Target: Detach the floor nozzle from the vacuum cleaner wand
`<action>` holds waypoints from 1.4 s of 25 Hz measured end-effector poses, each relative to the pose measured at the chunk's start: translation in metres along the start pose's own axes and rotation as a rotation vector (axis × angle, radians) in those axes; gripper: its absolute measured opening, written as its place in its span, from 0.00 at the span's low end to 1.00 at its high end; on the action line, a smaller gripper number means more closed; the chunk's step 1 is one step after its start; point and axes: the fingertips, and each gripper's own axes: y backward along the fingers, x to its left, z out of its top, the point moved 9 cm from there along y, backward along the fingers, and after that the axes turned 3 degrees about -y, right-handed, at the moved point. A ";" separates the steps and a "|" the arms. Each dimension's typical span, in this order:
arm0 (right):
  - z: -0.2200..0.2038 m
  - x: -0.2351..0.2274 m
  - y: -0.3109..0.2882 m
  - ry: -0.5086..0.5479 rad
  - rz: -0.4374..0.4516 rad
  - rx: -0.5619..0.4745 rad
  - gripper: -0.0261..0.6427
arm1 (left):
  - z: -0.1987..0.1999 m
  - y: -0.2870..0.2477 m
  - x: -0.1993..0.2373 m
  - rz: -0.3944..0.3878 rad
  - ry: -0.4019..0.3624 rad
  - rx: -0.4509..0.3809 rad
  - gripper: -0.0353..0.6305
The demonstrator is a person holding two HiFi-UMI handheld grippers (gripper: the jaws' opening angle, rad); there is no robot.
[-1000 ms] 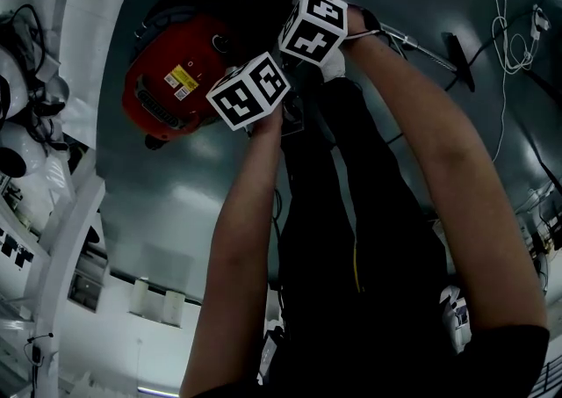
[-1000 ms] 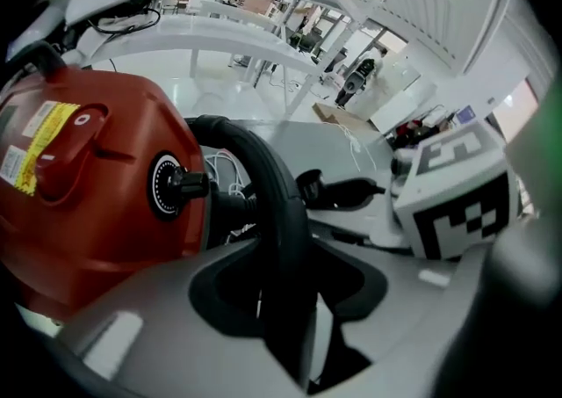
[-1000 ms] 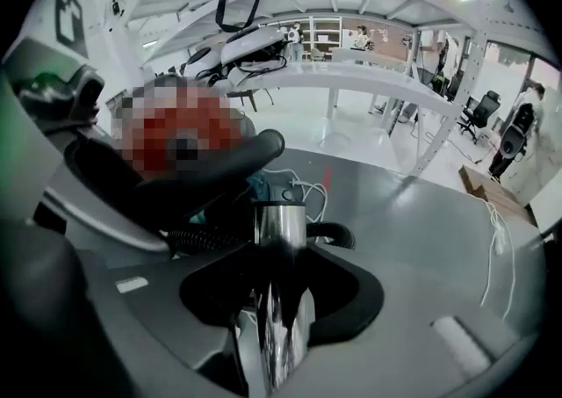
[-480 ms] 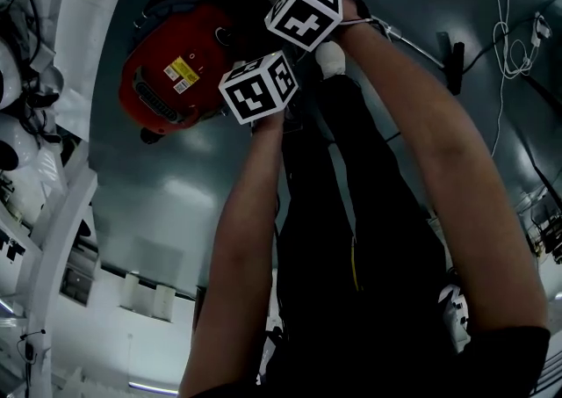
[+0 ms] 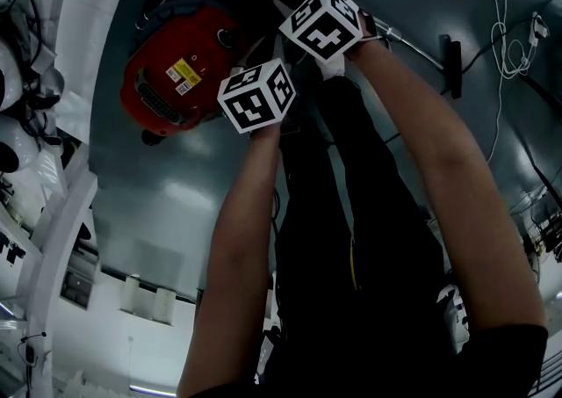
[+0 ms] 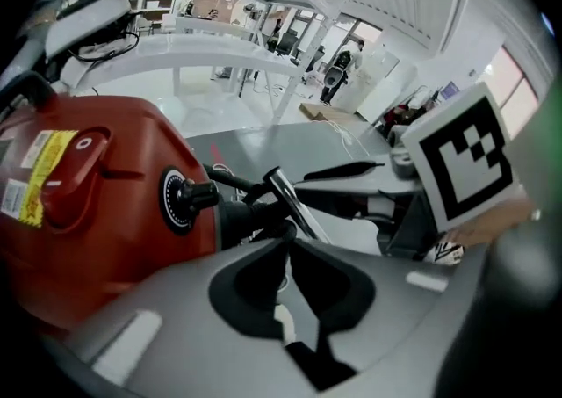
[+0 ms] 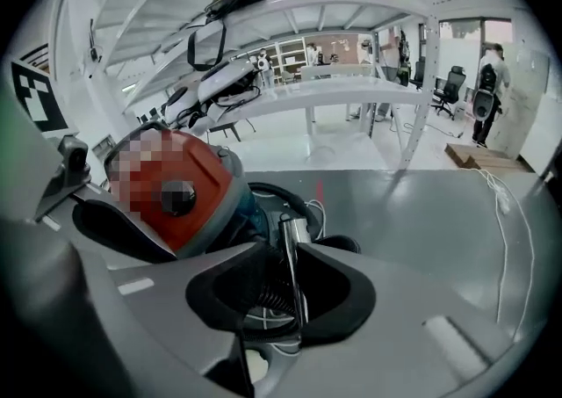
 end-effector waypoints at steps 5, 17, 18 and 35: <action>-0.015 0.002 0.014 -0.094 -0.042 -0.020 0.03 | 0.002 0.005 -0.002 -0.037 -0.011 -0.013 0.07; -0.023 0.019 0.059 -0.310 -0.078 -0.125 0.03 | 0.034 0.040 -0.003 -0.075 0.004 -0.189 0.07; -0.021 0.021 0.062 -0.315 -0.082 -0.135 0.03 | 0.037 0.044 -0.002 -0.082 0.008 -0.201 0.07; -0.004 0.055 0.111 -0.512 -0.156 -0.317 0.03 | 0.058 0.081 -0.001 -0.017 -0.091 -0.251 0.07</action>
